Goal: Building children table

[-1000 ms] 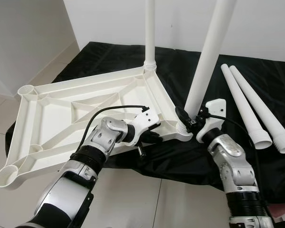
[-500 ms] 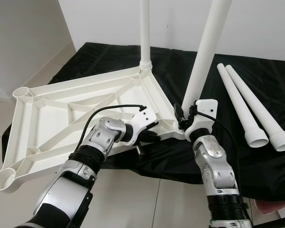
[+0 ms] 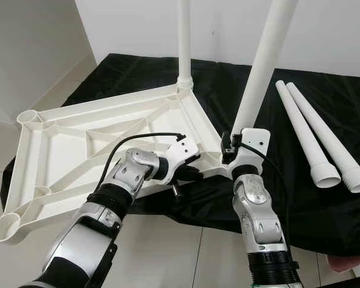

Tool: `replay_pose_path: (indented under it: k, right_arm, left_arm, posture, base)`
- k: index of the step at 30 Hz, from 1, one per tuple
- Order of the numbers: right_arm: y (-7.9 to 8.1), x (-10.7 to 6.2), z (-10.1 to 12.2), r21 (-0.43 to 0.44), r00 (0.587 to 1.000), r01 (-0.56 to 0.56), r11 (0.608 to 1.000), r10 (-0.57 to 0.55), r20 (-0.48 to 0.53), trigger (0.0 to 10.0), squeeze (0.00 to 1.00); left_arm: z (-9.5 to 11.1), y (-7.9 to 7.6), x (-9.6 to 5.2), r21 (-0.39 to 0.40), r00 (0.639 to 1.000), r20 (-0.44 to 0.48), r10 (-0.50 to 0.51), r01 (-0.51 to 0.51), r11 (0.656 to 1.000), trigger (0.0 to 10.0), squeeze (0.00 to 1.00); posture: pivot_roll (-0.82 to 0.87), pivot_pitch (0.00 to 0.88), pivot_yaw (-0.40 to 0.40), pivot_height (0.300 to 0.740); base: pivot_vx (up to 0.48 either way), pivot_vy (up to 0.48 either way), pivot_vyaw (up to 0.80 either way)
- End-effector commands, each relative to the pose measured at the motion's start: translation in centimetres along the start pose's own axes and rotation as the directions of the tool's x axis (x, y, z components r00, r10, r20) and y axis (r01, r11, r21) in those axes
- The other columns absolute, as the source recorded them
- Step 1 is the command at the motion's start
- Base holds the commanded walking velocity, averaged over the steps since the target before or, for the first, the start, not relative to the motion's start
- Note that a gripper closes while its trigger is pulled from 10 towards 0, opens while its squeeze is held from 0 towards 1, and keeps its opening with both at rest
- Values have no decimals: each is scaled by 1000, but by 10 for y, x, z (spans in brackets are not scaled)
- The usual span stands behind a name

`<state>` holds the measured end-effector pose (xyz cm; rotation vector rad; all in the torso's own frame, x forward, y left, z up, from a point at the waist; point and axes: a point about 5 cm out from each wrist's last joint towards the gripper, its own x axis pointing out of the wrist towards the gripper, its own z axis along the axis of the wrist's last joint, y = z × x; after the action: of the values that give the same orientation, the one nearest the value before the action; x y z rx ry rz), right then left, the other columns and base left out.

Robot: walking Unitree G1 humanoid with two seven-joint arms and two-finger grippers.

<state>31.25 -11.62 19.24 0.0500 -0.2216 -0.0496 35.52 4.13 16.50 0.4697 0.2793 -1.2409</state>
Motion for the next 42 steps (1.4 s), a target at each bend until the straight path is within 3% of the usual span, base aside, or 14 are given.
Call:
replay_pose_path:
  k: [1,2,3,12,21,22,24,25,31,32,42]
  right_arm:
    - [17,-5,-5,58,996,-78,995,79,-29,10000,584]
    - [17,-5,-5,58,996,-78,995,79,-29,10000,584]
    - [17,-5,-5,76,996,-87,993,90,-27,10000,1000]
    - [12,-8,-3,96,994,-108,990,109,-9,10000,1000]
    - [-13,-7,-1,35,994,-106,994,106,11,10000,1000]
    - [-18,-6,-1,25,993,-119,993,119,13,10000,494]
    - [-21,-6,0,23,991,-130,991,130,15,10000,494]
    - [-25,-5,0,26,988,-156,987,156,13,10000,0]
    - [-32,-2,1,43,967,-255,966,255,7,10000,0]
    - [-40,1,1,30,923,-383,923,384,-11,10000,0]
    - [-60,12,1,3,840,-542,841,541,-39,10000,0]
  left_arm:
    - [-15,-6,8,-34,998,-58,27,-29,999,10000,0]
    - [-15,-6,8,-34,998,-58,27,-29,999,10000,0]
    - [-14,-6,8,-35,998,-57,27,-29,999,10000,0]
    - [-15,-7,8,-36,998,-55,29,-31,999,10000,0]
    - [-15,-8,10,-36,998,-56,25,-27,999,10000,0]
    - [-15,-8,10,-36,998,-55,24,-26,999,10000,0]
    - [-15,-8,10,-36,998,-55,24,-26,999,10000,0]
    - [-15,-8,10,-36,998,-55,24,-26,999,10000,0]
    - [-15,-8,10,-37,998,-54,24,-26,999,10000,0]
    - [-14,-8,10,-37,998,-55,25,-27,999,10000,0]
    - [-15,-7,8,-38,998,-59,26,-29,999,10000,0]
  posture:
    - [-158,93,82,740]
    - [-158,93,82,740]
    - [-158,93,82,740]
    - [-160,84,74,740]
    - [-168,81,77,740]
    - [-170,84,80,740]
    - [-170,84,80,740]
    - [-171,85,83,740]
    - [-173,86,88,740]
    - [-169,86,89,740]
    - [-163,89,91,740]
  base:
    - [0,0,0]
    - [0,0,0]
    - [0,0,0]
    - [0,0,0]
    - [0,0,0]
    - [0,0,0]
    - [0,0,0]
    - [0,0,0]
    - [0,0,0]
    - [0,0,0]
    - [0,0,0]
